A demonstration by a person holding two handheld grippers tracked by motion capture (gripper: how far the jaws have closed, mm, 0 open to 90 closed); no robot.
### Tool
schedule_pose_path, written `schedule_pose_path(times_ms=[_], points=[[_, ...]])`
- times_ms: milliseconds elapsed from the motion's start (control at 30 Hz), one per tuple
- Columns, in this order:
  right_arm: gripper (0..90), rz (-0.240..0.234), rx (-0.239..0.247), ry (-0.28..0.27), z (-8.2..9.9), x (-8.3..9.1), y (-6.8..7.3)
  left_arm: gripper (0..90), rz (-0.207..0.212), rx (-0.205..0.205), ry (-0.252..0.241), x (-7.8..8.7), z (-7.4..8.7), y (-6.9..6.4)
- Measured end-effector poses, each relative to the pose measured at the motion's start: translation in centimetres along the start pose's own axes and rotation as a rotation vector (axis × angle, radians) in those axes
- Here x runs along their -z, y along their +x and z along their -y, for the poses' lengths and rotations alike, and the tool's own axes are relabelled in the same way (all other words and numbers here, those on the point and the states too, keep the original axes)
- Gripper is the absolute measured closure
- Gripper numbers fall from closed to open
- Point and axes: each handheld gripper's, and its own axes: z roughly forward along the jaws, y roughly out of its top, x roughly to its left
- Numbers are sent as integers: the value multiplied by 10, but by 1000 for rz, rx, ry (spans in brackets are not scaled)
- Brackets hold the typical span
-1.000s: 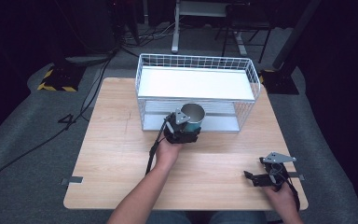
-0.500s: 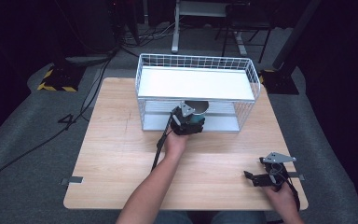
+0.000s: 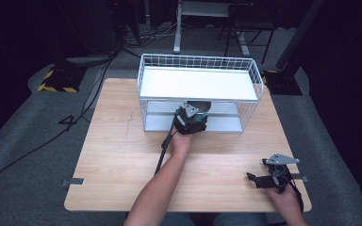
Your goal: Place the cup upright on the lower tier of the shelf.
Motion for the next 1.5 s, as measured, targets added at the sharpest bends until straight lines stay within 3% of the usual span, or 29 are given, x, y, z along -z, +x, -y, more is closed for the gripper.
schedule_pose_path(times_ms=[533, 767, 967, 1033, 1300, 1433, 1500], points=[[73, 0, 1, 0, 0, 0, 0, 223, -11, 61, 60, -27, 5, 8], [73, 0, 1, 0, 0, 0, 0, 222, -15, 49, 80, -29, 5, 10], [73, 0, 1, 0, 0, 0, 0, 202, -25, 57, 73, -29, 5, 10], [73, 0, 1, 0, 0, 0, 0, 154, -31, 49, 72, -28, 5, 11], [73, 1, 0, -1, 0, 0, 0, 82, -6, 62, 50, -17, 4, 13], [73, 0, 2, 0, 0, 0, 0, 63, 0, 39, 43, -7, 3, 14], [73, 0, 2, 0, 0, 0, 0, 55, 6, 57, 37, -1, 3, 14]])
